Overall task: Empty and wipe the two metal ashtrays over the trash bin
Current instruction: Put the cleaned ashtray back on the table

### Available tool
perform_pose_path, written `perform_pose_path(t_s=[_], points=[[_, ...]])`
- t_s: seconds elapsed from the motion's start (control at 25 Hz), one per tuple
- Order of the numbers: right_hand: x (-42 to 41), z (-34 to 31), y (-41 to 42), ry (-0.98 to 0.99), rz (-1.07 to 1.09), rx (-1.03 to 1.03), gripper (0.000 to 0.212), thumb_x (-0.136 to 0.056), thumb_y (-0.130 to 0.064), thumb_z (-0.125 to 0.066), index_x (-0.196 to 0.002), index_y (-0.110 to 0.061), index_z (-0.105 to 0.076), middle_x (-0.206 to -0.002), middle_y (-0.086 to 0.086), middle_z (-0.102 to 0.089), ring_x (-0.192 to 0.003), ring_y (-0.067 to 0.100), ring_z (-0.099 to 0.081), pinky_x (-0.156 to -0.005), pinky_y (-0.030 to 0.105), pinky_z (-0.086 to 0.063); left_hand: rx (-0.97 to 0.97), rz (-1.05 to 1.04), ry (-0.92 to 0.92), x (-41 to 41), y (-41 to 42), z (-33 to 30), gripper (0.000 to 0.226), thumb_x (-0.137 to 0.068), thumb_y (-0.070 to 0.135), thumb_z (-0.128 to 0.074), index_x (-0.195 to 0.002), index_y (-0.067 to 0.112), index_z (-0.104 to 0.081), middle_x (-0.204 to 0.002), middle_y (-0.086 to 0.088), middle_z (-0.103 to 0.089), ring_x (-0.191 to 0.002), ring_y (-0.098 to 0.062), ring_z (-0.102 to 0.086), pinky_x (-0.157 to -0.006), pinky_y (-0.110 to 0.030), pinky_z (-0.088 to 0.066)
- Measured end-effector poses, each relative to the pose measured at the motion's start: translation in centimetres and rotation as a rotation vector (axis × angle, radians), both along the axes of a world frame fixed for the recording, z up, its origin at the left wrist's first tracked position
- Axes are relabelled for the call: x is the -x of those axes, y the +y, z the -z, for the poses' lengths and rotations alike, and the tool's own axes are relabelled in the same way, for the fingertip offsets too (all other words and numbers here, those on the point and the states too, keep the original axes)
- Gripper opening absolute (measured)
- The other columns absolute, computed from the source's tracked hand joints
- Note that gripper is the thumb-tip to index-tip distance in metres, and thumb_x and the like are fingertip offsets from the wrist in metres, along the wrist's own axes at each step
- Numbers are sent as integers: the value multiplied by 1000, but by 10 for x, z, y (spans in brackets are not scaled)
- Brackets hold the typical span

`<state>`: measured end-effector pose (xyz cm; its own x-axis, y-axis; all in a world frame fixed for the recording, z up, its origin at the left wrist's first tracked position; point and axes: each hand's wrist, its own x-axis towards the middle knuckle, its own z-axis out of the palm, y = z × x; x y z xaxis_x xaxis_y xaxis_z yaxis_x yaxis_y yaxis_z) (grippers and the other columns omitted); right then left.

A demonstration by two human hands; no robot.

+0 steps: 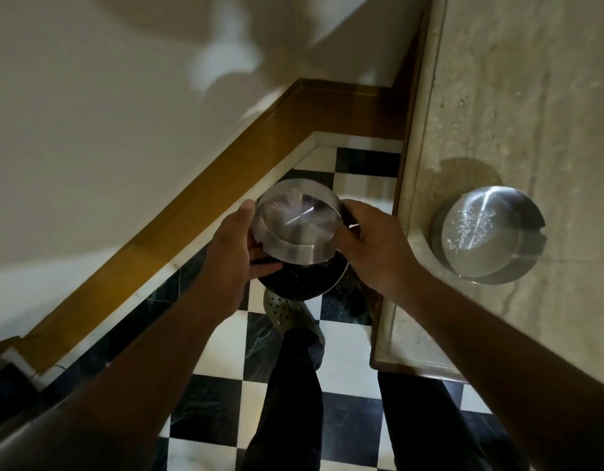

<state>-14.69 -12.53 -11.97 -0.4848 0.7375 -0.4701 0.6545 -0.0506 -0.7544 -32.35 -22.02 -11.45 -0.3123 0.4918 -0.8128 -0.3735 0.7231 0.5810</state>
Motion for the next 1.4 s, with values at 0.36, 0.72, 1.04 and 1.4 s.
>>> perform_pose_path(t_s=[0.36, 0.72, 1.04, 1.4], points=[[-72, -38, 34, 71, 621, 221, 21, -93, -14, -49, -88, 0, -64, -87, 21, -68, -85, 35, -70, -76, 58, -59, 48, -234, -42, -106, 91, -80, 40, -97, 38, -51, -132, 22, -58, -133, -11, -61, -118, -32, -61, -78, -46, -63], [-182, -63, 64, 59, 794, 111, 22, -96, -16, -54, -107, -18, -73, -89, -8, -72, -74, 13, -73, -59, 31, -63, -119, 32, 2, -197, 129, -105, 26, -100, 30, -45, -105, 34, -70, -116, -1, -69, -107, -18, -68, -75, -35, -65], [-306, -39, 69, -103, 947, 65, 26, -97, -13, -54, -118, -14, -69, -94, -5, -68, -74, 11, -69, -50, 15, -55, -148, 240, 1, -333, 145, -88, 36, -98, 22, -47, -93, 52, -65, -89, 39, -68, -96, 8, -65, -89, -28, -53], [-332, -18, 71, -250, 862, -26, 20, -92, -5, -51, -83, -5, -69, -66, -2, -59, -56, 8, -64, -41, 14, -52, -2, 311, 17, -370, 163, -66, 27, -75, 30, -48, -79, 47, -69, -89, 11, -72, -96, -16, -68, -93, -49, -57]])
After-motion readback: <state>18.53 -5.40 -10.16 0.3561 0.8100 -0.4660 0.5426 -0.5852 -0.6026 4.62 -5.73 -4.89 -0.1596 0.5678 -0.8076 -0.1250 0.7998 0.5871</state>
